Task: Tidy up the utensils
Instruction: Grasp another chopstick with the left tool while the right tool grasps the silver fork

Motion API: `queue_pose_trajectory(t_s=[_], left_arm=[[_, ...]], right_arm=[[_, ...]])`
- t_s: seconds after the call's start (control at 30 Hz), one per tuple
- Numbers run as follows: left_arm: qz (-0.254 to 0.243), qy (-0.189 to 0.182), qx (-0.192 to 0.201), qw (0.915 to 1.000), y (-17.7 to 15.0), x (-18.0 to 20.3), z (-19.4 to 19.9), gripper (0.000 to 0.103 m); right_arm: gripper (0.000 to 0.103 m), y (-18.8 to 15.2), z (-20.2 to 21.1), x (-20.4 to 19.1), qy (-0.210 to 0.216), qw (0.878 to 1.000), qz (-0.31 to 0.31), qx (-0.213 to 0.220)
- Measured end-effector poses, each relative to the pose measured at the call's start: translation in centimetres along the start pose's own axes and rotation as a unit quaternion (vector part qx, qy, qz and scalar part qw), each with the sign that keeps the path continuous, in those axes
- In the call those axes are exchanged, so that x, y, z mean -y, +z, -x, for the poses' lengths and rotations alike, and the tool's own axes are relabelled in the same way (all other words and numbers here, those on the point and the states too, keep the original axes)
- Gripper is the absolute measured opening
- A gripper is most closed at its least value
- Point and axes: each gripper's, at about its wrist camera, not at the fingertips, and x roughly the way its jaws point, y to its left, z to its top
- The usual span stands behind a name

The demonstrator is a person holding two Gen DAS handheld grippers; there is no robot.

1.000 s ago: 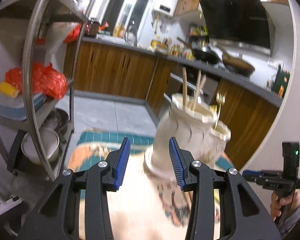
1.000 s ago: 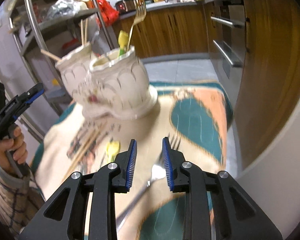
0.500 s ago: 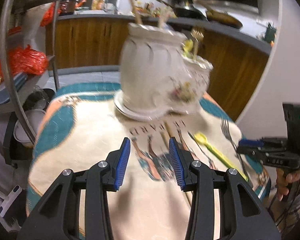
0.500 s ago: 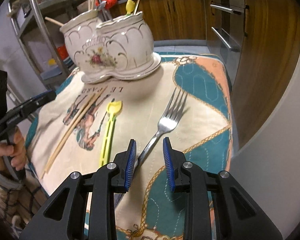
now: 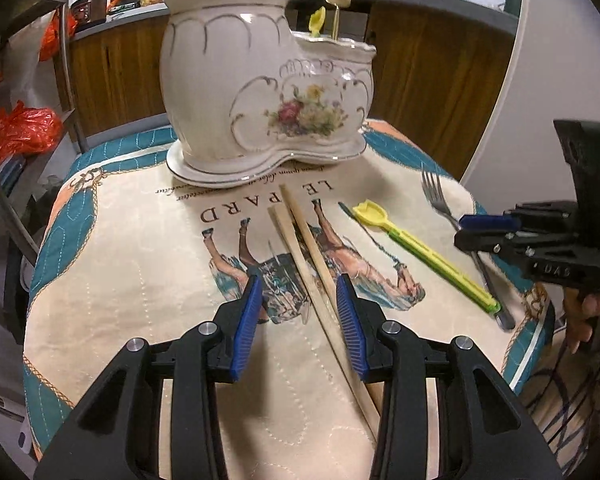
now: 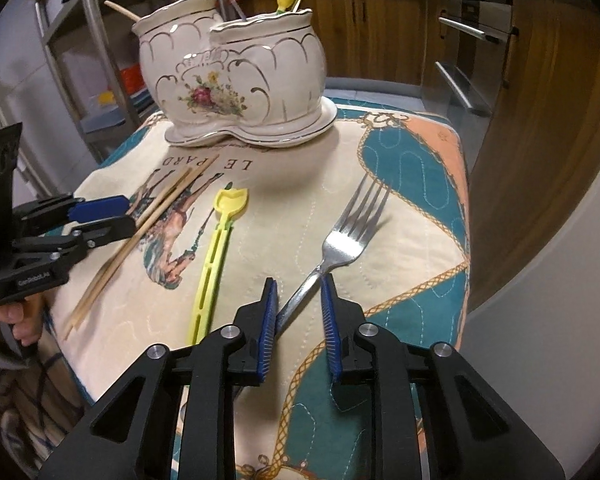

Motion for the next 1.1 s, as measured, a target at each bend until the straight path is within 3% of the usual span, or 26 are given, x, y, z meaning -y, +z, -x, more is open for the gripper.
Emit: queue_pose_trajectory(t_s=[0.17, 0.37, 0.7, 0.9, 1.1], left_arm=[[-0.008, 0.009, -0.007, 0.9999, -0.1, 0.0, -0.4, 0.026], [-0.016, 0.013, -0.014, 0.9997, 0.0, -0.3, -0.3, 0.02], [-0.036, 0.01, -0.052, 0.9979, 0.8, -1.7, -0.2, 0.016], [-0.07, 0.019, -0.101, 0.9923, 1.3, -1.3, -0.1, 0.016], [-0.117, 0.02, -0.18, 0.9765, 2.4, -0.8, -0.7, 0.017]], right_arm=[[0.02, 0.3, 0.0, 0.2, 0.007, 1.0, 0.021, -0.015], [0.016, 1.3, -0.4, 0.4, -0.003, 0.997, 0.053, -0.052], [0.015, 3.0, -1.4, -0.6, -0.04, 0.985, 0.113, -0.125], [0.015, 3.7, -2.0, -0.6, -0.043, 0.982, 0.103, -0.153], [0.015, 4.7, -2.8, -1.0, -0.048, 0.975, 0.116, -0.183]])
